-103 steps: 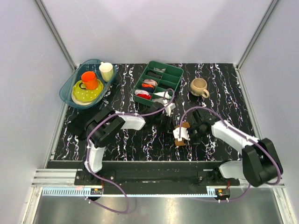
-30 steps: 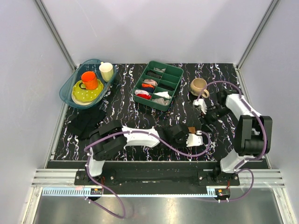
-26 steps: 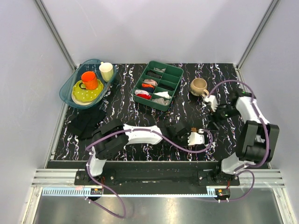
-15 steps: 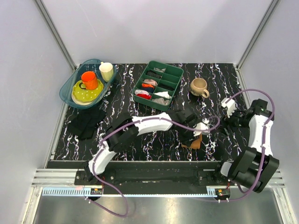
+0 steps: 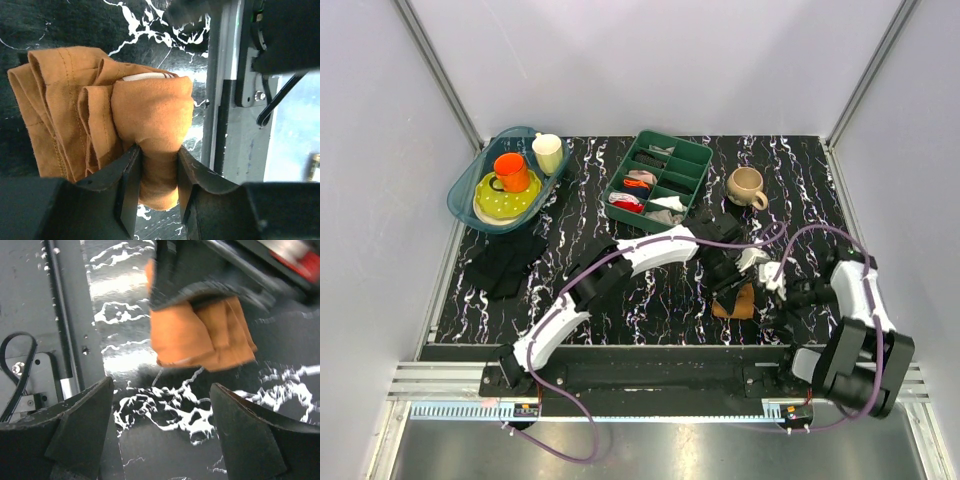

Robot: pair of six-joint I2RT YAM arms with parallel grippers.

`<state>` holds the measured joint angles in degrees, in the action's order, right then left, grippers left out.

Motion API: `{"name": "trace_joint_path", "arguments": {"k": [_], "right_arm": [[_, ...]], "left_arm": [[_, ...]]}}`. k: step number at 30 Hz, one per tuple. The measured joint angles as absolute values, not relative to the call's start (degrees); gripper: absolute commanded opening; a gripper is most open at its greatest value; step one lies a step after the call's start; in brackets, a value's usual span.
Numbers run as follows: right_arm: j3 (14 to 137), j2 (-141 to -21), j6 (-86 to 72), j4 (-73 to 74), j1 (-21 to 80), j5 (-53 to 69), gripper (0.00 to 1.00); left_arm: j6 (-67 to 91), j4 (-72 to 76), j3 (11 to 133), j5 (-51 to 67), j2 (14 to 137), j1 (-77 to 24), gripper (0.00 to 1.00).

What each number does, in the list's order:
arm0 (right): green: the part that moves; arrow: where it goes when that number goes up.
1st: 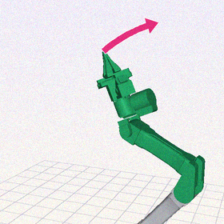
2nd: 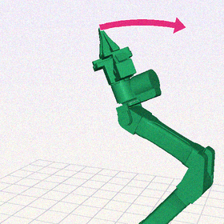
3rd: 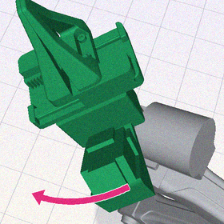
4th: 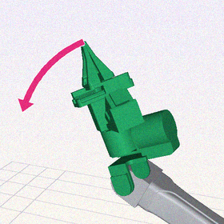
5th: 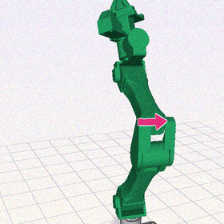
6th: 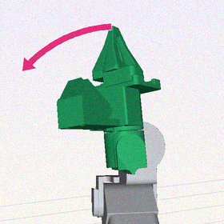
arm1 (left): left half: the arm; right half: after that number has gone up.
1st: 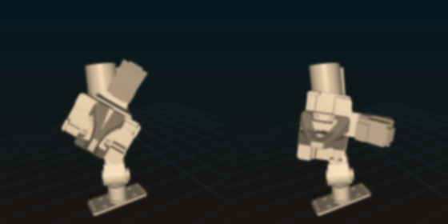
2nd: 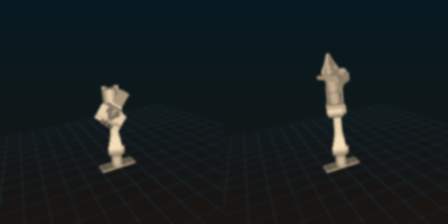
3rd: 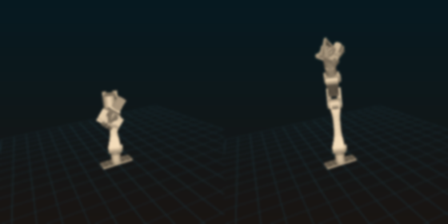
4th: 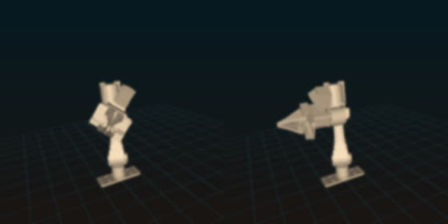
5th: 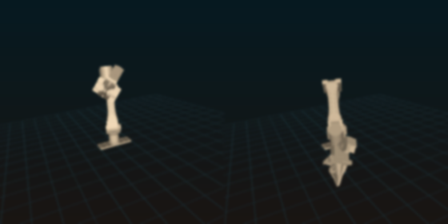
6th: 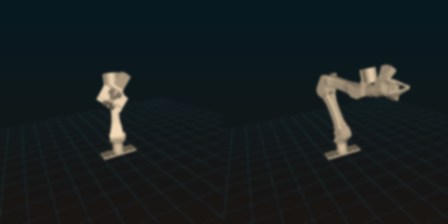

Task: Roll the underwear
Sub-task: Roll the underwear to the center of the board.

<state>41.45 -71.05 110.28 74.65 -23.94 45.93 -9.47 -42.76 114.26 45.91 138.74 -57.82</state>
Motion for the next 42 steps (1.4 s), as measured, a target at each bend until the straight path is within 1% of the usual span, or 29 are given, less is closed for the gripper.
{"name": "trace_joint_path", "arguments": {"k": [4,8,13,16,18,20,21,23,24,25,26,29,33,37,39,42], "right_arm": [[37.87,-64.01,111.98,74.78,-16.38,46.06,0.91],[35.88,-58.70,112.84,72.58,-11.81,46.19,0.91],[34.79,-57.98,113.16,68.31,-9.06,46.17,0.91],[34.00,-58.78,113.12,64.71,-6.26,45.95,0.89],[33.23,-59.86,112.66,61.43,-4.47,45.50,0.85],[32.45,-61.14,111.28,58.00,-2.79,44.56,0.78],[32.08,-61.80,110.52,56.21,-1.98,44.14,0.68],[31.59,-62.98,108.90,53.17,-0.80,43.13,0.57],[31.46,-63.57,108.05,51.46,-0.21,42.65,0.47],[31.46,-64.31,107.24,49.98,0.36,42.19,0.43],[31.48,-65.01,106.80,48.90,0.69,41.89,0.41],[31.88,-67.00,104.71,47.46,1.10,41.45,0.37],[32.62,-68.16,102.83,47.11,1.23,41.36,0.35],[33.80,-69.67,100.68,47.31,1.37,41.23,0.34],[34.63,-70.74,99.83,47.70,1.39,41.19,0.34],[35.48,-71.96,98.83,48.07,1.39,41.19,0.35]], "left_arm": [[-6.17,-44.12,117.19,49.95,141.47,-56.77,0.37],[-2.94,-44.12,118.28,53.82,143.26,-55.22,0.38],[0.71,-43.72,119.42,58.43,145.45,-53.58,0.39],[2.52,-43.90,120.42,60.53,146.78,-52.95,0.40],[3.46,-43.97,120.88,61.30,147.33,-52.73,0.41],[4.08,-44.01,121.03,61.34,147.48,-52.64,0.44],[4.27,-43.99,121.03,61.28,147.48,-52.64,0.45],[4.86,-43.77,120.92,61.01,147.48,-52.62,0.51],[5.26,-43.20,120.64,60.86,147.41,-52.60,0.54],[6.02,-42.48,120.07,60.86,147.15,-52.51,0.60],[6.63,-41.41,118.93,60.86,146.58,-52.42,0.66],[8.45,-36.07,112.88,58.78,141.97,-52.38,0.77],[9.56,-25.80,98.02,48.31,130.21,-52.51,0.88],[10.22,-15.88,84.03,40.23,119.20,-50.89,0.90],[10.39,-12.73,80.93,38.68,116.81,-50.11,0.90],[10.70,-9.19,80.01,38.15,117.36,-49.56,0.91]]}}
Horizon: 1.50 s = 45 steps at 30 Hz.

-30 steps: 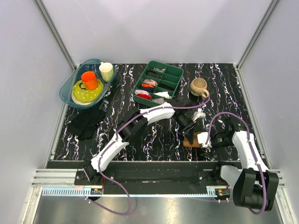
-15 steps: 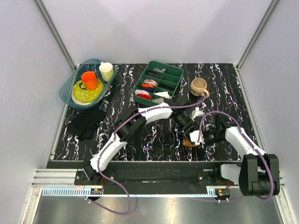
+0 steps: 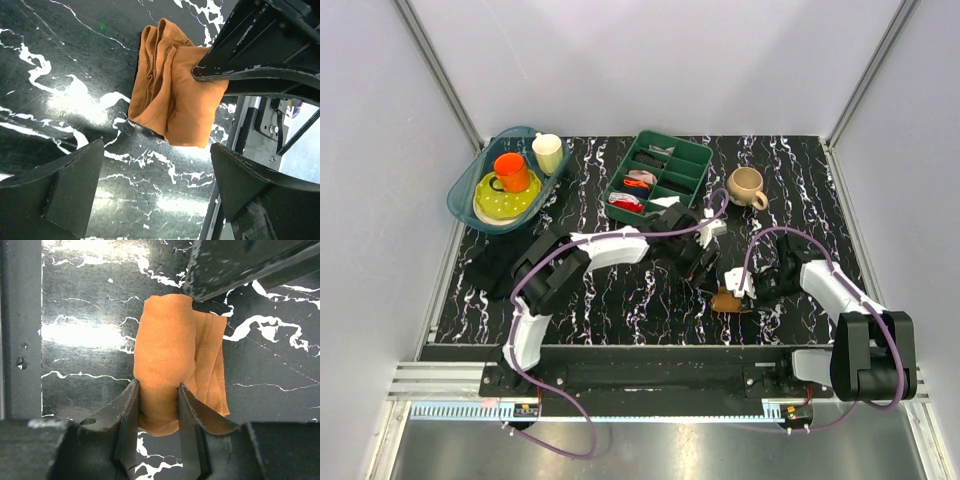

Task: Roll the underwear
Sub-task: Roll the underwear to the center of the board, then pick up the underwear from the center of the board.

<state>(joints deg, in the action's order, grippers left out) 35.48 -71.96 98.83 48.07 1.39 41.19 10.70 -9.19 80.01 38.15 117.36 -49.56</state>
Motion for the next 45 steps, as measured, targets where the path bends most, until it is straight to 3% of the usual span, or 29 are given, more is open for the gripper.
{"name": "trace_joint_path", "arguments": {"k": [12,20,21,23,26,28,34,45], "right_arm": [[36.03,-72.77,97.23,48.25,1.39,41.21,0.35],[36.16,-72.99,96.64,48.18,1.41,41.36,0.35],[36.23,-73.08,96.47,48.18,1.39,41.43,0.35],[36.38,-73.28,95.96,48.16,1.41,41.47,0.36],[36.47,-73.43,95.11,47.97,1.43,41.54,0.43],[36.64,-73.49,94.19,47.92,1.45,41.50,0.56],[38.52,-73.58,89.60,50.43,1.48,40.27,0.77],[48.05,-71.48,78.72,58.13,1.48,44.93,0.89]], "left_arm": [[12.58,-3.27,83.26,43.66,124.73,-51.64,0.89],[12.64,-3.55,85.30,47.88,127.63,-52.07,0.49],[12.80,-3.27,84.99,48.36,127.70,-52.14,0.40],[13.10,-2.52,84.27,49.28,127.68,-52.18,0.33],[13.58,-0.32,82.98,49.93,127.20,-52.12,0.21],[14.26,1.87,81.41,49.69,126.50,-52.01,0.16],[19.38,8.62,74.02,49.71,123.33,-51.16,0.12],[19.62,12.51,62.81,47.18,115.59,-51.00,0.09]]}}
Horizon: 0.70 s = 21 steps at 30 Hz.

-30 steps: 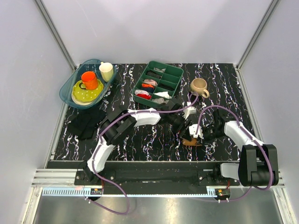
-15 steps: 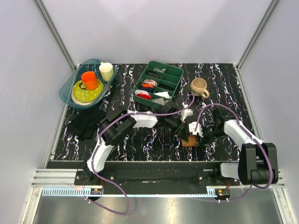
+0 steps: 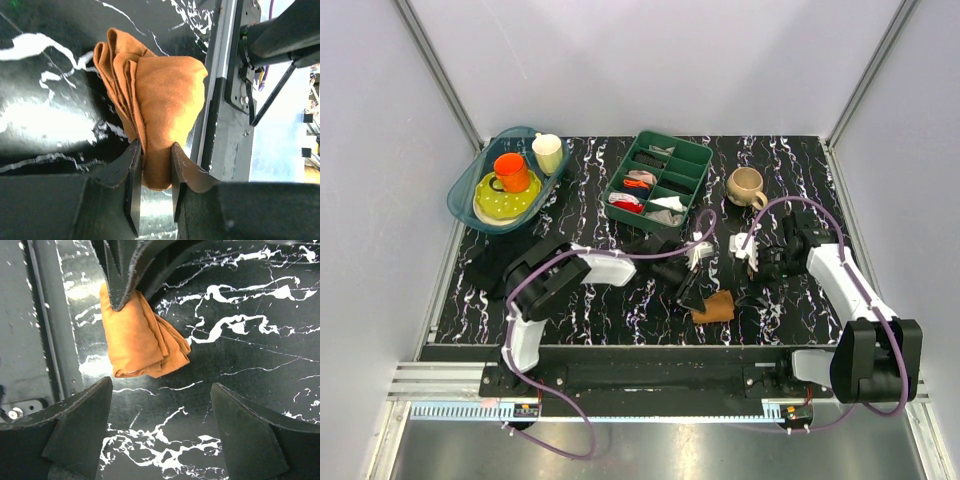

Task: Roll the underwear
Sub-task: Pick up the underwear from the center of the board.

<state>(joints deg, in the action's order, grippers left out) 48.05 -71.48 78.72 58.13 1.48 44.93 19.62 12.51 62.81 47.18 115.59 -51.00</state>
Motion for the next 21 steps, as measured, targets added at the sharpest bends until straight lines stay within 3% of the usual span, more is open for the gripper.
{"name": "trace_joint_path", "arguments": {"k": [4,9,21], "right_arm": [[50.26,-71.42,74.98,60.40,1.48,47.68,0.96],[53.34,-73.97,72.77,64.90,1.54,53.12,0.98],[62.78,-95.15,72.75,74.72,4.84,63.24,1.00]], "left_arm": [[18.28,13.87,57.10,46.09,110.41,-51.00,0.09],[14.83,14.04,52.07,44.01,103.22,-51.13,0.09],[6.92,13.19,48.99,39.75,95.18,-53.08,0.09]]}}
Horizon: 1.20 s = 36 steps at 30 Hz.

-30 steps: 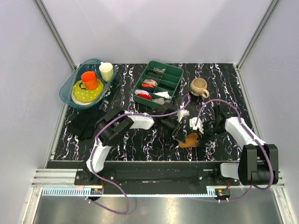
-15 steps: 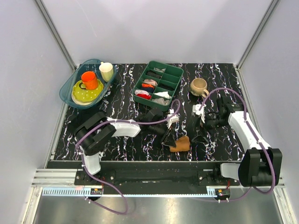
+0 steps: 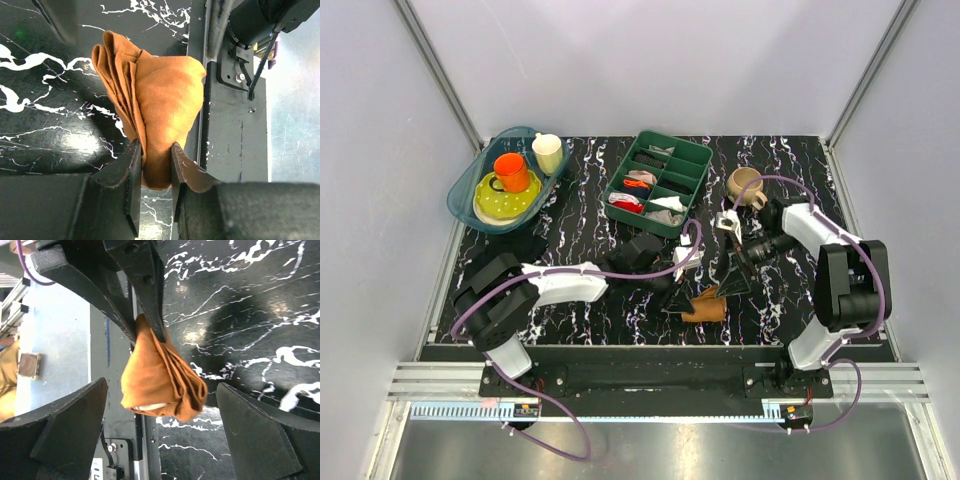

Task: Roll the underwear
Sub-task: Pick up the underwear from the center of the board.

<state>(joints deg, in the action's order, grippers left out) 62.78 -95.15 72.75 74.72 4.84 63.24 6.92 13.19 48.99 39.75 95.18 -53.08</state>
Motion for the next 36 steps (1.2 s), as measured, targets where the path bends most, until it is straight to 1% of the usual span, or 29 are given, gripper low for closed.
{"name": "trace_joint_path", "arguments": {"k": [5,8,17,23,29,36], "right_arm": [[62.85,-95.94,69.84,74.81,9.28,62.85,1.00],[62.06,-95.18,66.17,72.42,11.46,61.41,1.00],[57.28,-87.42,55.88,62.48,15.59,54.19,1.00],[56.10,-86.00,52.71,58.50,17.39,51.24,1.00],[57.01,-85.95,51.59,57.56,17.61,50.09,1.00],[63.09,-86.91,53.30,60.25,17.61,50.81,1.00]], "left_arm": [[5.91,12.32,48.99,38.85,95.18,-53.08,0.08],[5.80,11.68,49.01,38.52,95.18,-53.08,0.08],[6.55,11.79,49.01,38.41,95.18,-52.47,0.08],[7.60,12.80,49.01,38.70,95.18,-51.83,0.08],[7.55,13.19,49.01,39.44,94.67,-51.77,0.08],[7.05,12.56,48.77,41.04,92.66,-51.77,0.09]]}}
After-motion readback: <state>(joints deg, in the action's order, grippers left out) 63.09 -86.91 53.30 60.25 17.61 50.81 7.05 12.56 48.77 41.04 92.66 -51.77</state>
